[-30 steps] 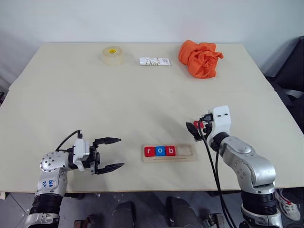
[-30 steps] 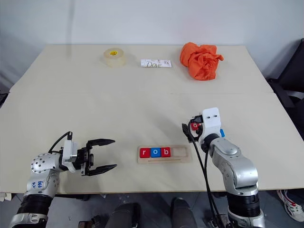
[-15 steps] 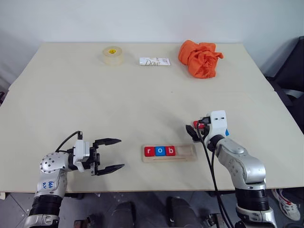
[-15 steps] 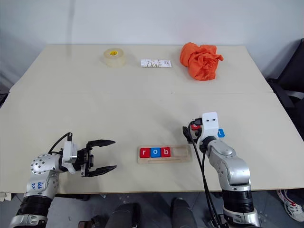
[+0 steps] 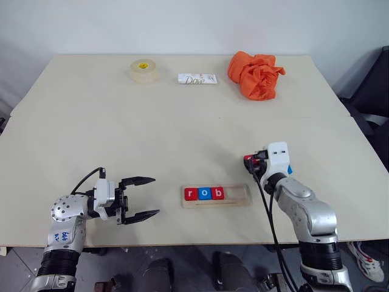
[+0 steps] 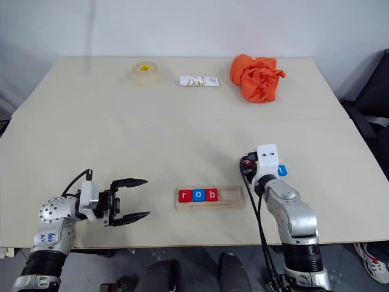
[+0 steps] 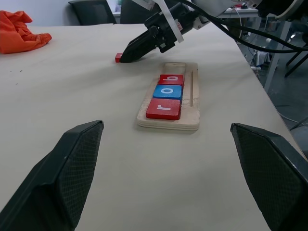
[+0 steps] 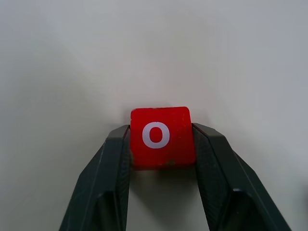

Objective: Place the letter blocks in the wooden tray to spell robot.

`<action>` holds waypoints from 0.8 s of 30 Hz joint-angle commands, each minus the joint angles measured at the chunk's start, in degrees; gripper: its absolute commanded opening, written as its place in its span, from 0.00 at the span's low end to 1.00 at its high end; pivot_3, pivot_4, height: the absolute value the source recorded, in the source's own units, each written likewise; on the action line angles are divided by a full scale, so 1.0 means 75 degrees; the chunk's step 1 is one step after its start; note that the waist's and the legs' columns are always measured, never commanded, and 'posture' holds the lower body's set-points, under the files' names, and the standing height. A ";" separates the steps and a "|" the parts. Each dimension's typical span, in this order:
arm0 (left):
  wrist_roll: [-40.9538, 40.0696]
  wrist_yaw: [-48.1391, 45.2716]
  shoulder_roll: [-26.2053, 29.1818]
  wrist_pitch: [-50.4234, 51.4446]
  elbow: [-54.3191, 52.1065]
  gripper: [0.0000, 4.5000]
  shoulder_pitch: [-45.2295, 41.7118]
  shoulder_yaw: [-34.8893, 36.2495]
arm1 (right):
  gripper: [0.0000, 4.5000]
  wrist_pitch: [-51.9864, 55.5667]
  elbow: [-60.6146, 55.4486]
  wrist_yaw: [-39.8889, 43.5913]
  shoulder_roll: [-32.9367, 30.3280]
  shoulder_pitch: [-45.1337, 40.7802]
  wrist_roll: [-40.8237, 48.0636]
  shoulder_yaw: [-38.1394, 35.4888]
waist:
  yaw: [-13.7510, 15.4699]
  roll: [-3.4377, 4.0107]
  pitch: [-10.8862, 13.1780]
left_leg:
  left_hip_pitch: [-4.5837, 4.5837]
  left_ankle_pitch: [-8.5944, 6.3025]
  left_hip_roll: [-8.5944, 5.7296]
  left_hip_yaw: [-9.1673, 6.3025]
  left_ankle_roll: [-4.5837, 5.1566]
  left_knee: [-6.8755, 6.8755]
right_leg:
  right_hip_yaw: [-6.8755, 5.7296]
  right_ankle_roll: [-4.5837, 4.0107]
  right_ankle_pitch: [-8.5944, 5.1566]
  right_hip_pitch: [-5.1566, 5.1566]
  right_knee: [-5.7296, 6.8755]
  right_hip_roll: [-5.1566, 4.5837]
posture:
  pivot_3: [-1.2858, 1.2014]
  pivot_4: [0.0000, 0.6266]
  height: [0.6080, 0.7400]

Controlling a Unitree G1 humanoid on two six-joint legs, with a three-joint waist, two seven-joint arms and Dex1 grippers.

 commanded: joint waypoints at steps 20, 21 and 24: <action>-0.0122 -0.0714 0.0066 0.0126 0.0411 1.00 -0.0621 -0.0130 | 0.32 0.1250 -0.4215 -0.0149 -0.0247 0.3327 0.1093 -0.1041 | 0.0007 -0.0003 -0.0002 | -0.0002 0.0000 0.0002 -0.0015 0.0003 -0.0004 | -0.0012 -0.0005 -0.0003 0.0005 -0.0014 0.0005 | 0.52 0.24 1.00; -0.0114 -0.0714 0.0057 0.0121 0.0437 1.00 -0.0650 -0.0141 | 0.32 0.1259 -0.4182 -0.0217 -0.0171 0.3330 0.1092 -0.1027 | 0.0008 -0.0003 -0.0002 | -0.0002 0.0000 0.0003 -0.0016 0.0003 -0.0004 | -0.0012 -0.0005 -0.0003 0.0005 -0.0015 0.0007 | 0.52 0.24 1.00; -0.0116 -0.0727 0.0043 0.0090 0.0489 1.00 -0.0689 -0.0165 | 0.32 0.1132 -0.3984 -0.0271 -0.0095 0.3246 0.1004 -0.0962 | 0.0016 -0.0004 -0.0002 | -0.0004 0.0000 0.0002 -0.0015 0.0003 -0.0002 | -0.0012 -0.0005 -0.0003 0.0005 -0.0016 0.0005 | 0.52 0.24 1.00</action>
